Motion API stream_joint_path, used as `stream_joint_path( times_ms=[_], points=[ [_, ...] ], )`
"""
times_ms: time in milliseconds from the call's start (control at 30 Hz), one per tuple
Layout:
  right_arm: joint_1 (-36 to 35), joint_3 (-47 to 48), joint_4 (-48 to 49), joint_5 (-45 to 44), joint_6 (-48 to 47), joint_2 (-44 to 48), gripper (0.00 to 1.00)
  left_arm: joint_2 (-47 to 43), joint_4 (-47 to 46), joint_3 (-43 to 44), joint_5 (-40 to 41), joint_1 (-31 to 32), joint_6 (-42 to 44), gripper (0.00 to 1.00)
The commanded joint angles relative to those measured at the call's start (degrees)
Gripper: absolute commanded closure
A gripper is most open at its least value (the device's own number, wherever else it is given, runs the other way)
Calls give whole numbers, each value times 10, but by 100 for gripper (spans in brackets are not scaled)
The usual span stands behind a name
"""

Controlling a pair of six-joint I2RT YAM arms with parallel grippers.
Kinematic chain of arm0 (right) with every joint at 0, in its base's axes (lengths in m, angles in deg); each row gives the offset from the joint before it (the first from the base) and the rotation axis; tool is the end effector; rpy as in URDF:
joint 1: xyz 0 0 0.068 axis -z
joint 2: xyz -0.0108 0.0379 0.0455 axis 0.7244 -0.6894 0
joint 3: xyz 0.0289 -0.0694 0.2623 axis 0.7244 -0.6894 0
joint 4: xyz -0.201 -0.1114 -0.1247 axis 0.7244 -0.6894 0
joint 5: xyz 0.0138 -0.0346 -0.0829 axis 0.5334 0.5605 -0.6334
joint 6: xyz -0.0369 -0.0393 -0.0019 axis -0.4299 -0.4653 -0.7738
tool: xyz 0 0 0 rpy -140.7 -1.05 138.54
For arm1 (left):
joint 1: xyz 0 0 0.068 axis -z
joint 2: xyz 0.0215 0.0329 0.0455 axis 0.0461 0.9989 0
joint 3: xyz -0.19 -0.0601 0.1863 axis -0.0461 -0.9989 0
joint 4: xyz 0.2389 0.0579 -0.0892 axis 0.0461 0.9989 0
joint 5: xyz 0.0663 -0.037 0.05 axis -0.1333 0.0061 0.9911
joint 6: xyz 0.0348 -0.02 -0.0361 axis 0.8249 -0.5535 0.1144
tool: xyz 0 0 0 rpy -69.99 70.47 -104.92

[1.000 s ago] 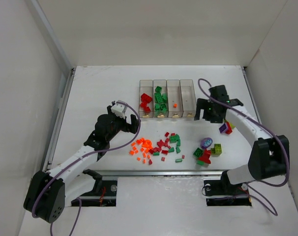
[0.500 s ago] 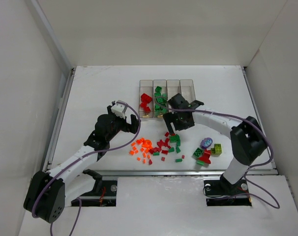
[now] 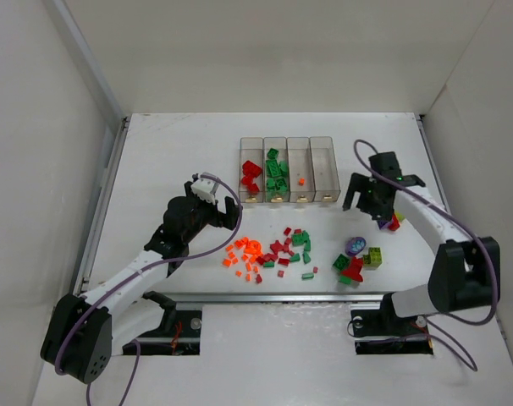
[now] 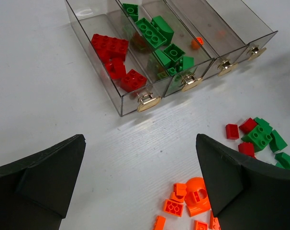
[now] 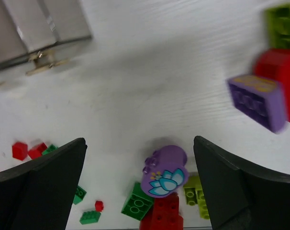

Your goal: Sort the legos into containers by color

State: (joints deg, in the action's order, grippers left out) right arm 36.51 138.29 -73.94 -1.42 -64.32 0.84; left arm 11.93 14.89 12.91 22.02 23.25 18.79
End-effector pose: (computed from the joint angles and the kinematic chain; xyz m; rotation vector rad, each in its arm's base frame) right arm 0.2770 0.0473 0.2275 0.3266 2.6763 0.1332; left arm 0.1968 -0.1017 0.2374 0.4460 1.6456 -0.5173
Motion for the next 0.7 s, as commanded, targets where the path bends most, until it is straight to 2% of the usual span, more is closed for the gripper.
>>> stream_joint_path(
  times_ms=[0, 200, 400, 533, 667],
  points=[
    [47, -10, 9, -5, 70, 61, 1, -9, -33, 0, -3, 2, -2, 0],
    [145, 0, -1, -27, 117, 87, 1, -14, -33, 0, -3, 2, -2, 0],
    [233, 47, -25, -64, 122, 60, 1, -14, -33, -5, -3, 2, -2, 0],
    [246, 105, -19, -79, 67, 25, 1, -14, -33, -5, -3, 2, -2, 0],
    [251, 170, -39, -47, -11, -87, 1, -14, -33, -5, -3, 2, -2, 0]
  ],
)
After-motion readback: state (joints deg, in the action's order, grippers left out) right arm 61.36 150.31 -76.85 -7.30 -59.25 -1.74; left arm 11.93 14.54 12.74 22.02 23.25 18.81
